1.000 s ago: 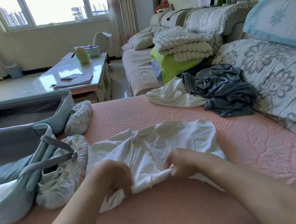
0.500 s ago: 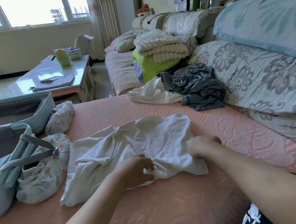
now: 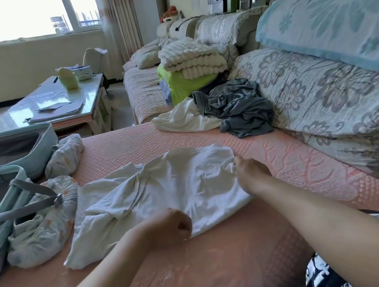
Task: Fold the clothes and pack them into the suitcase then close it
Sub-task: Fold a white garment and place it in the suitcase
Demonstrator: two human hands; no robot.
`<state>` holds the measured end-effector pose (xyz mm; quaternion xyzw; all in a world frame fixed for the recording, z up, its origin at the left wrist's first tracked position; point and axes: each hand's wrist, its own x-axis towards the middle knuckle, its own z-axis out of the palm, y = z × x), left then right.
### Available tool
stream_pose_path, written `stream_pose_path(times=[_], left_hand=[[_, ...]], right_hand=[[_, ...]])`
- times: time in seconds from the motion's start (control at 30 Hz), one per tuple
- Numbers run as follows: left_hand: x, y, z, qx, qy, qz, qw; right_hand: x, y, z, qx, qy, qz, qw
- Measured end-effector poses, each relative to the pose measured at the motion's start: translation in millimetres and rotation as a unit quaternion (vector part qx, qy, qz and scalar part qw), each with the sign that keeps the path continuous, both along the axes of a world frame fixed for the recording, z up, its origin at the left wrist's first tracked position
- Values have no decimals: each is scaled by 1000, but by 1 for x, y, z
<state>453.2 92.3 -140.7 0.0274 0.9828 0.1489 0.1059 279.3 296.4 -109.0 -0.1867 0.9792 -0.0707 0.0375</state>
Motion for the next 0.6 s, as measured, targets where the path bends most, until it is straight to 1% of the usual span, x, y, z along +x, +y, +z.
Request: stream_pose_path(times=[0.07, 0.13, 0.17, 0.2, 0.23, 0.27, 0.3, 0.33, 0.37, 0.4, 0.43, 0.47, 0.5, 0.53, 0.6], left_hand=[[5, -8, 0, 2, 45, 20, 999], [14, -25, 1, -11, 146, 67, 987], [18, -35, 2, -26, 207, 90, 974], [23, -46, 1, -50, 267, 117, 955], [29, -56, 1, -80, 304, 151, 937], [36, -66, 2, -112, 321, 195, 920], [44, -72, 6, -137, 298, 249, 911], [52, -78, 7, -151, 256, 311, 903], [62, -83, 11, -144, 193, 377, 894], [71, -90, 12, -137, 139, 430, 881], [80, -96, 12, -132, 103, 464, 870], [89, -102, 10, -130, 85, 486, 860], [95, -108, 8, -125, 85, 499, 853], [101, -112, 8, -108, 106, 504, 851], [108, -113, 9, -35, 186, 494, 849]], right_hand=[[6, -13, -5, 88, 5, 35, 996], [18, -30, -2, 135, 87, 93, 983], [25, -37, 1, 129, 140, 137, 972], [31, -45, 2, 95, 176, 183, 963], [37, -53, 2, 52, 179, 227, 956], [46, -62, 2, 14, 149, 268, 952], [55, -71, 2, -11, 93, 302, 949], [65, -80, 2, -16, 35, 326, 944], [75, -88, 0, -8, -15, 342, 940], [84, -95, 0, 5, -51, 355, 933], [92, -102, -2, 20, -68, 371, 926], [99, -109, -3, 36, -69, 388, 918], [106, -115, -6, 55, -66, 403, 911], [112, -121, -8, 72, -68, 411, 906], [121, -130, -13, 98, -84, 409, 903]])
